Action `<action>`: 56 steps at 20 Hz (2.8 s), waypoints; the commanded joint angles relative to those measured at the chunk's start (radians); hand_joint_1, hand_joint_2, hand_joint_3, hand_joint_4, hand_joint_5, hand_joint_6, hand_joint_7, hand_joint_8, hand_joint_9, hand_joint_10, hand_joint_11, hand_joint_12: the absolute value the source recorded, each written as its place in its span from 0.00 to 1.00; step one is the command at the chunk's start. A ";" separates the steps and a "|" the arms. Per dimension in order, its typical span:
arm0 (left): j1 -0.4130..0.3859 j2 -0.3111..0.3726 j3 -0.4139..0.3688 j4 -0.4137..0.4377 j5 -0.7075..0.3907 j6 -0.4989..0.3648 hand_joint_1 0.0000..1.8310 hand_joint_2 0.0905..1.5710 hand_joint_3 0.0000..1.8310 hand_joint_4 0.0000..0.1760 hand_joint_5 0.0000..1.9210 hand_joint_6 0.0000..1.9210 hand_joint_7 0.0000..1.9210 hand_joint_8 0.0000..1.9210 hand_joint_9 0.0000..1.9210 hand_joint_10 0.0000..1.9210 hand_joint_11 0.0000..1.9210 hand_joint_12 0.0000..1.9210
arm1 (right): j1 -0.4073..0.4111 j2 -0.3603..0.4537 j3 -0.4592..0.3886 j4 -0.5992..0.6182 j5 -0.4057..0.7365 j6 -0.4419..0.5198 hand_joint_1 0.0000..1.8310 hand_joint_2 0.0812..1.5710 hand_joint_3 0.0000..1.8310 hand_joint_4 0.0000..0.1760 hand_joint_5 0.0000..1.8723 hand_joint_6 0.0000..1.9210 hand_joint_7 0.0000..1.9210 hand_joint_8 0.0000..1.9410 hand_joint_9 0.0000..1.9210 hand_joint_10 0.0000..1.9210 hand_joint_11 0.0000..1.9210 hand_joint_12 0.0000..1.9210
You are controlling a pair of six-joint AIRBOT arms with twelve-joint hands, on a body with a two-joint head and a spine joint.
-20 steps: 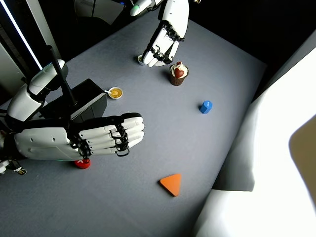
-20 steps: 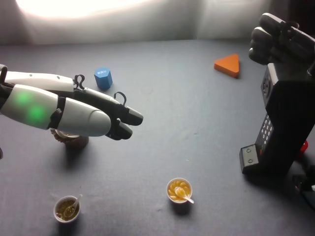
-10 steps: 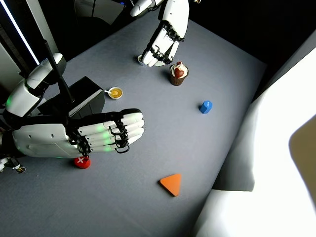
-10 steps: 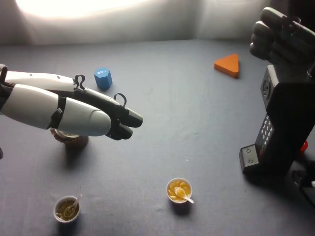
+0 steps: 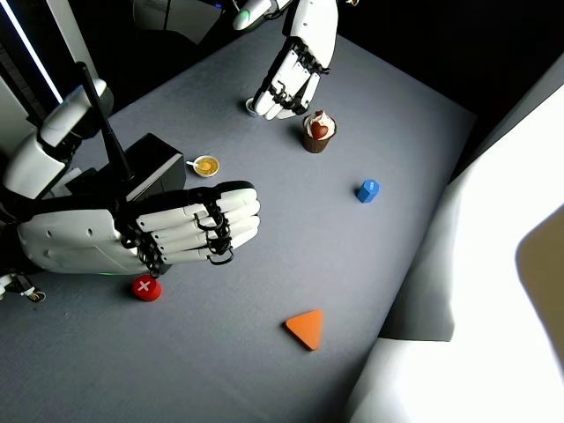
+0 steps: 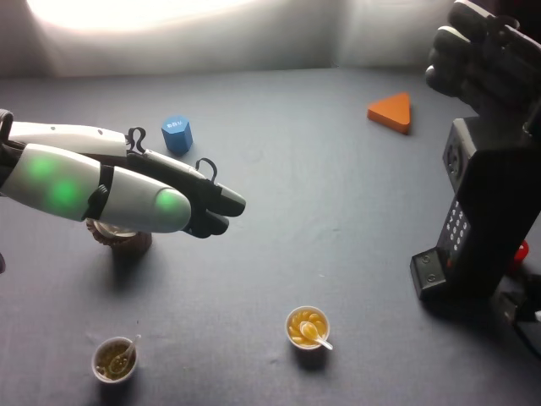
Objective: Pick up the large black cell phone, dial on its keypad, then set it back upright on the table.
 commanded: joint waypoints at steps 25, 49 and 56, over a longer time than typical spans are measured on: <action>-0.028 0.011 -0.006 -0.070 -0.046 -0.018 0.00 0.78 0.00 0.00 0.17 0.00 0.26 0.00 0.27 0.01 0.06 0.54 | 0.076 0.053 -0.014 -0.012 0.111 0.009 0.14 0.57 0.00 0.14 0.11 0.00 0.10 0.00 0.08 0.00 0.00 0.26; -0.030 0.015 -0.010 -0.070 -0.042 -0.024 0.00 0.78 0.00 0.00 0.15 0.00 0.26 0.00 0.26 0.01 0.05 0.53 | 0.073 0.228 -0.190 -0.027 0.111 0.013 0.18 0.56 0.00 0.06 0.11 0.00 0.10 0.00 0.08 0.00 0.00 0.23; -0.030 0.019 -0.015 -0.070 -0.042 -0.029 0.00 0.78 0.00 0.00 0.15 0.00 0.25 0.00 0.25 0.00 0.03 0.52 | 0.065 0.274 -0.246 -0.036 0.115 -0.002 0.15 0.56 0.00 0.10 0.10 0.00 0.09 0.00 0.08 0.00 0.00 0.23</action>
